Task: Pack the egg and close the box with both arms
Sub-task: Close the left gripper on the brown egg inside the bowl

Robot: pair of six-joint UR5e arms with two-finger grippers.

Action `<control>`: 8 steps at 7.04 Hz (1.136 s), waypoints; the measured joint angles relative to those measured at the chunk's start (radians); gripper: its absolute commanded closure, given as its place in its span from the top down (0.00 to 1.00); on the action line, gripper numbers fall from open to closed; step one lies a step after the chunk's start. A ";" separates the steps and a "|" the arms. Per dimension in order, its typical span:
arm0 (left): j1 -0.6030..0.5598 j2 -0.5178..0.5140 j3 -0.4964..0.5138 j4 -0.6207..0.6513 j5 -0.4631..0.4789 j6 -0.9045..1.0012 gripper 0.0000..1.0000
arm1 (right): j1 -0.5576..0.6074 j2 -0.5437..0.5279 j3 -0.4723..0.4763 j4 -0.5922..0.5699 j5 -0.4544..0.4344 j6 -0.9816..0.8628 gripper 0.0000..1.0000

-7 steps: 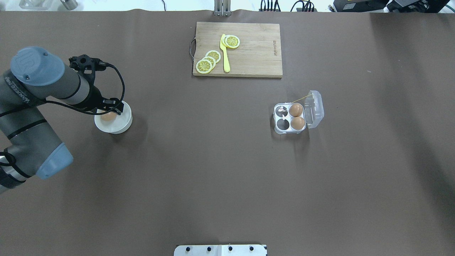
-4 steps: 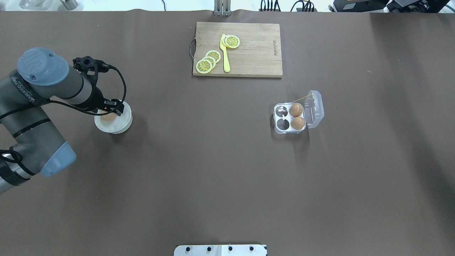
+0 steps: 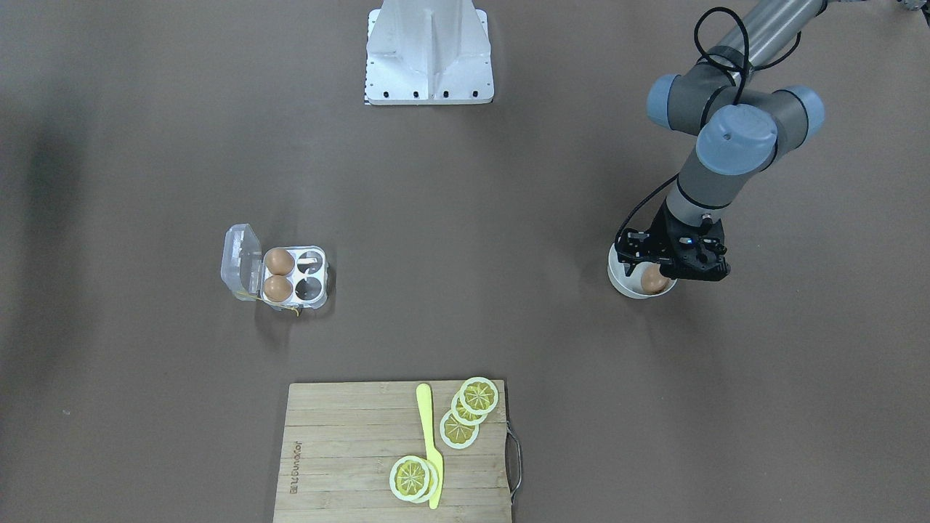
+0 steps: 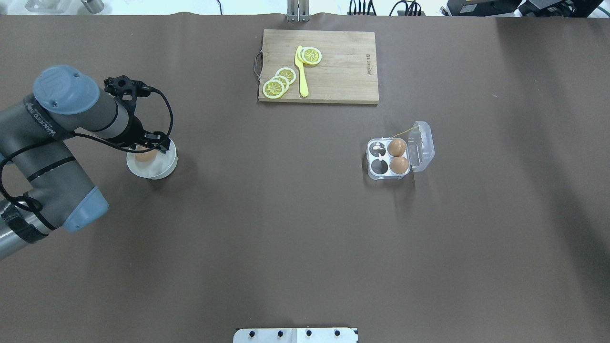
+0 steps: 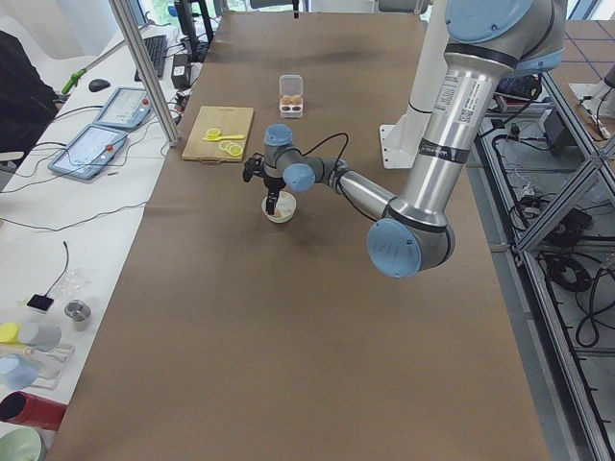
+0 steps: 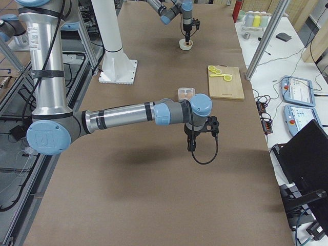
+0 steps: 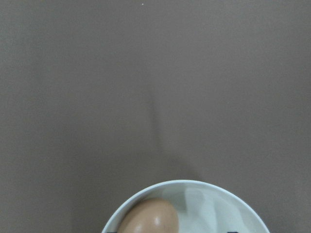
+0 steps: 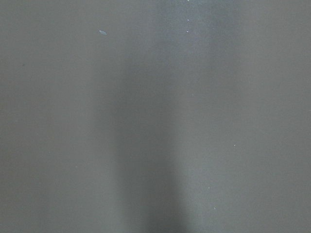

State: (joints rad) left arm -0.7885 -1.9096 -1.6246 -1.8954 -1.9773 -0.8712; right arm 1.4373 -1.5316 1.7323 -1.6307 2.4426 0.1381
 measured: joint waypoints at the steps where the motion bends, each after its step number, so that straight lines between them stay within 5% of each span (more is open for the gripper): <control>1: 0.000 0.000 0.000 -0.002 0.000 0.000 0.80 | 0.000 0.000 0.000 -0.001 0.001 0.000 1.00; 8: 0.002 -0.002 0.018 -0.009 0.002 0.000 0.81 | 0.000 0.011 -0.004 -0.008 0.001 0.004 1.00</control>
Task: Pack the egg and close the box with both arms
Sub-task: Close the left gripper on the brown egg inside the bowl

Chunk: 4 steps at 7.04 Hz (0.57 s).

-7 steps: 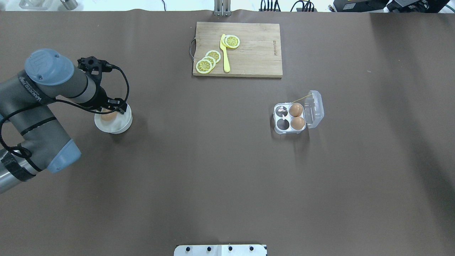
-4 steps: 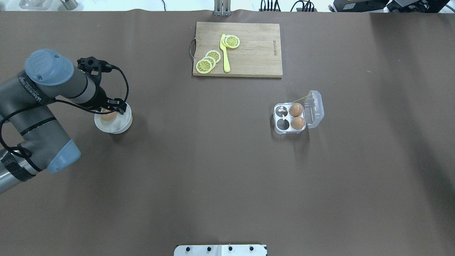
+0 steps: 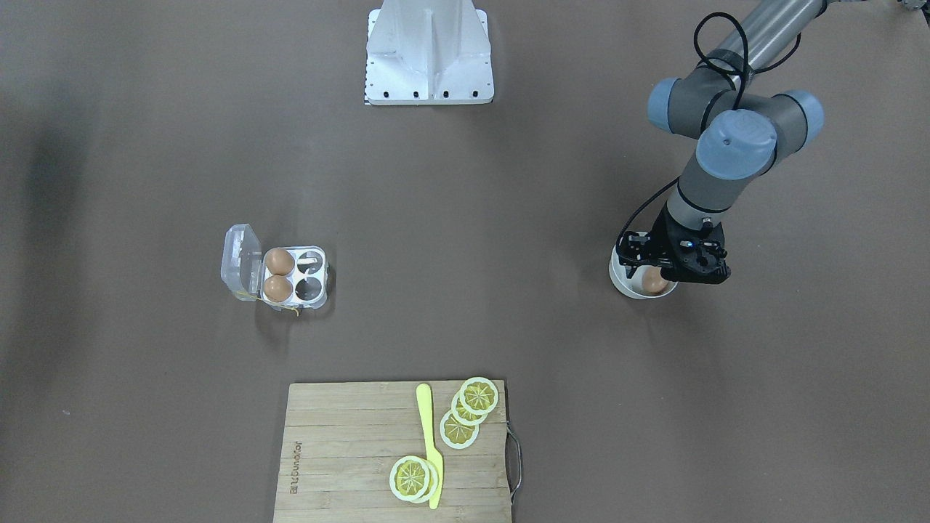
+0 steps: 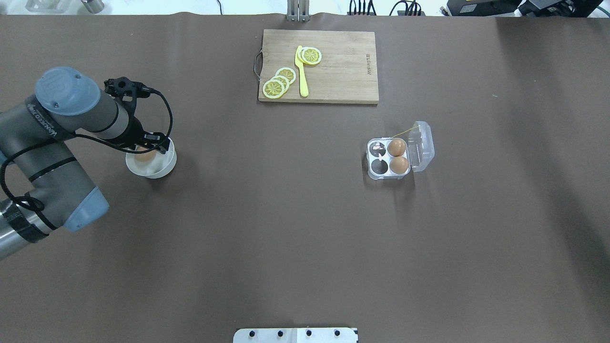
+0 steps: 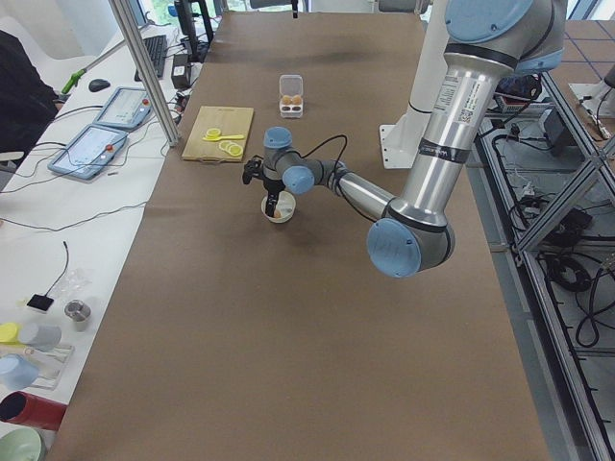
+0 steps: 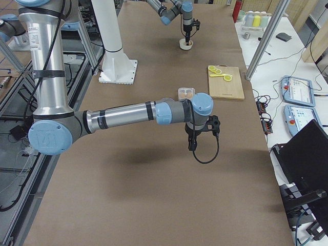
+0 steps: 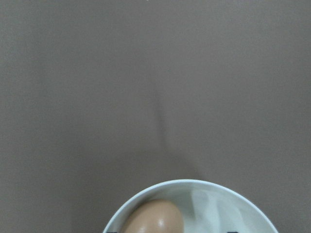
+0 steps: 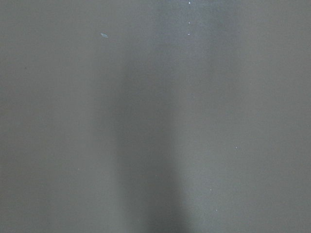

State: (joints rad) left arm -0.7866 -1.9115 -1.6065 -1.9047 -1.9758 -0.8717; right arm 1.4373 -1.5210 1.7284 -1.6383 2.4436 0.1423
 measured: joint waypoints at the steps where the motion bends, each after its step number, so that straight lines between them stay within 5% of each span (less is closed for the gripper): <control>1: 0.001 -0.002 0.002 -0.001 0.000 -0.001 0.81 | 0.000 0.000 -0.001 0.000 0.000 0.000 1.00; 4: 0.014 -0.004 0.006 -0.002 0.001 -0.003 0.81 | 0.000 0.000 0.000 0.000 0.000 0.000 1.00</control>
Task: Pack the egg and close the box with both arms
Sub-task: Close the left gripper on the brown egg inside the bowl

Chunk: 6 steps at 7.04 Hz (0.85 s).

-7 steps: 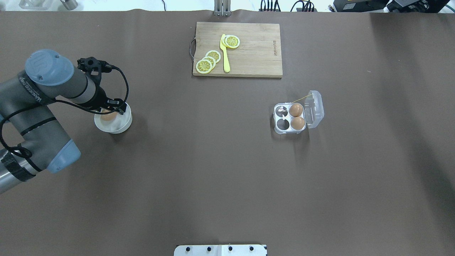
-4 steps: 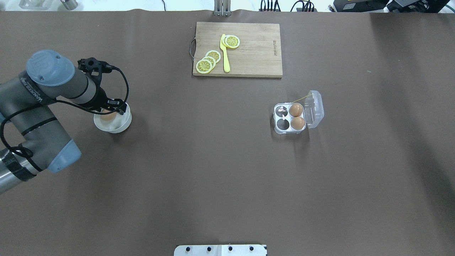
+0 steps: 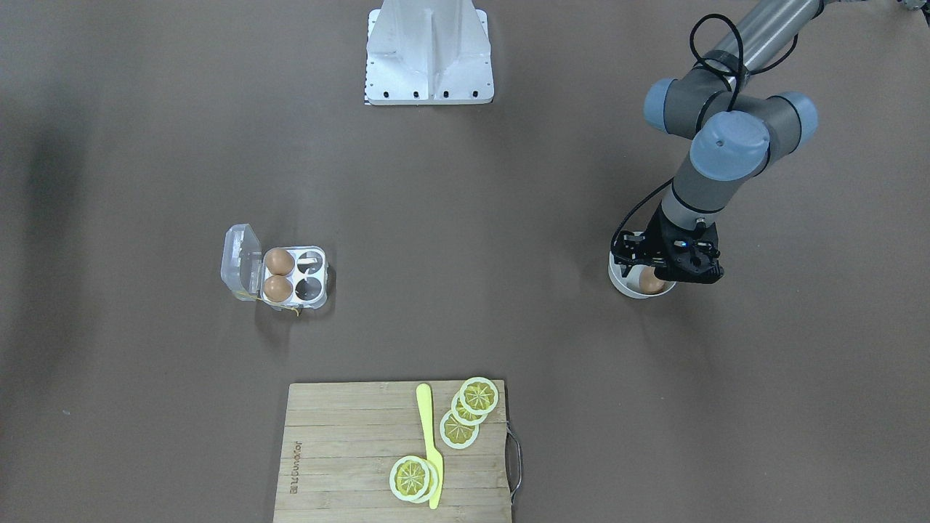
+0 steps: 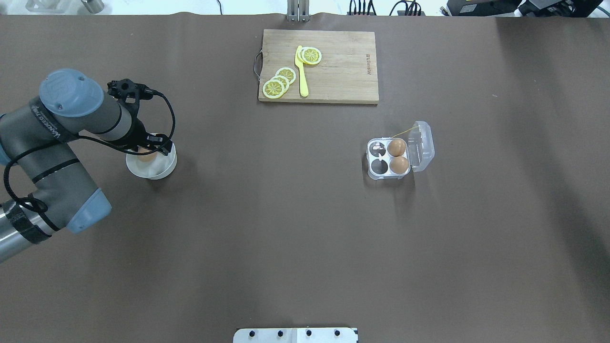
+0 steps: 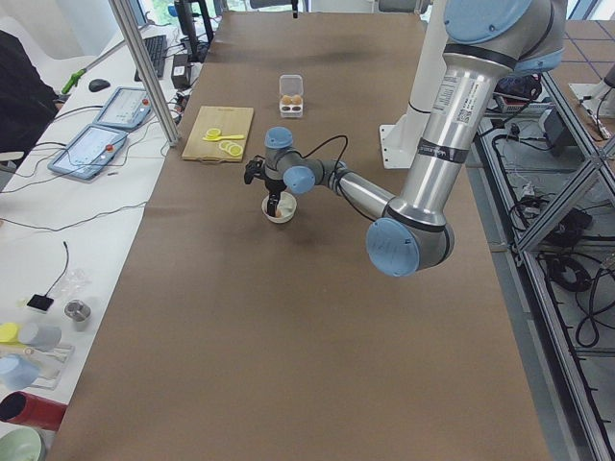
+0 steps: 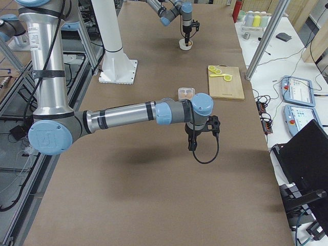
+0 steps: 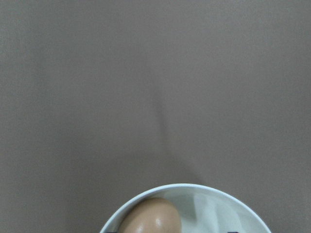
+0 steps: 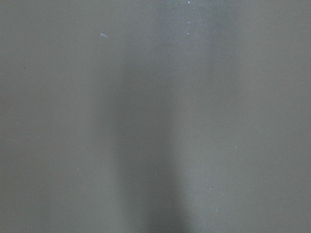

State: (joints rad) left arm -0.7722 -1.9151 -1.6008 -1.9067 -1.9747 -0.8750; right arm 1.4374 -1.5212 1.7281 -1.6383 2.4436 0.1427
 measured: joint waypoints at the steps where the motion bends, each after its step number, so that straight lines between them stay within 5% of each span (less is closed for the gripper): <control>1: 0.003 0.000 0.002 0.000 0.002 0.000 0.76 | 0.000 0.000 0.000 0.000 0.000 0.000 1.00; 2: 0.004 -0.001 0.003 0.000 0.002 -0.001 0.69 | 0.000 0.001 0.000 0.000 0.000 0.000 1.00; 6: 0.005 0.001 0.005 0.000 0.003 0.002 0.68 | 0.000 0.000 0.000 0.000 0.014 0.000 1.00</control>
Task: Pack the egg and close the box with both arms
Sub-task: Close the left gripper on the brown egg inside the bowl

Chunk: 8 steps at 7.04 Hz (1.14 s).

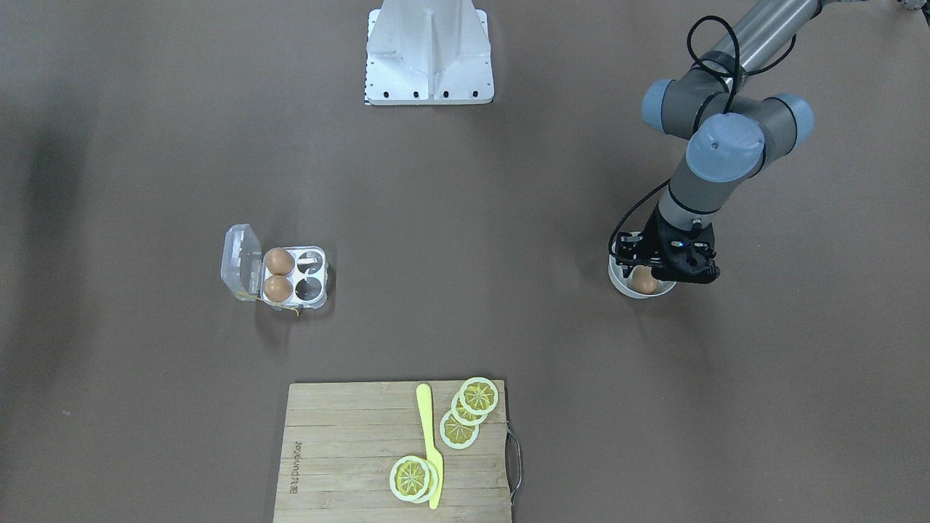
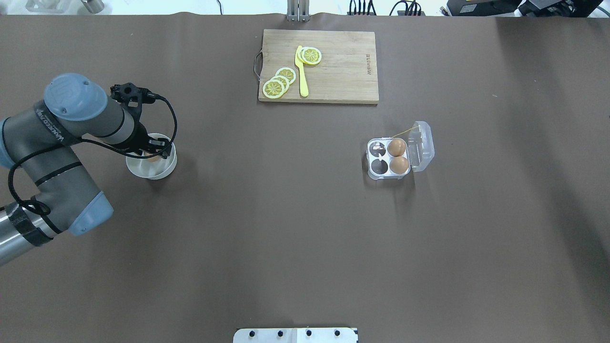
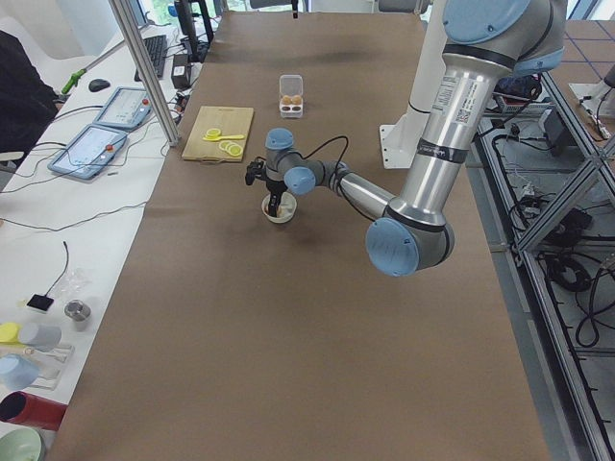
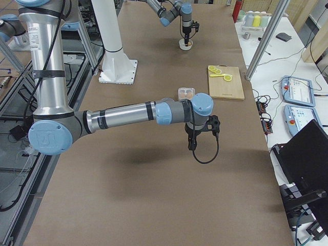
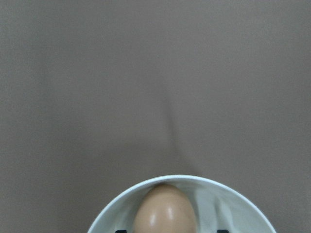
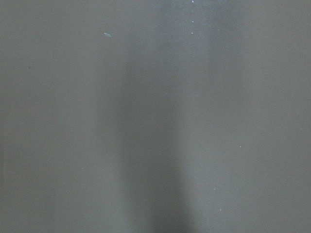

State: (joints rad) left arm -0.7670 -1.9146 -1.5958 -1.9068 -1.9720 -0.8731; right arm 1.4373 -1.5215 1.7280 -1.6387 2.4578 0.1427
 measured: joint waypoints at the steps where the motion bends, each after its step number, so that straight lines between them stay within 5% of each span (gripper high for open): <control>1: 0.000 0.000 0.001 0.000 0.000 0.001 0.69 | 0.000 -0.001 0.000 -0.001 0.002 0.000 1.00; 5: 0.000 -0.010 0.019 -0.007 0.000 0.002 0.64 | 0.000 -0.002 -0.001 0.000 0.004 -0.001 1.00; 6: 0.000 -0.012 0.022 -0.008 0.001 0.002 0.51 | 0.000 -0.002 -0.001 0.000 0.004 -0.001 1.00; 8: -0.001 -0.014 0.020 -0.008 0.001 0.001 0.06 | 0.000 -0.002 -0.002 -0.001 0.005 -0.002 1.00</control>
State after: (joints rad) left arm -0.7677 -1.9288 -1.5755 -1.9145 -1.9714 -0.8719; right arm 1.4378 -1.5232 1.7260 -1.6397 2.4630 0.1411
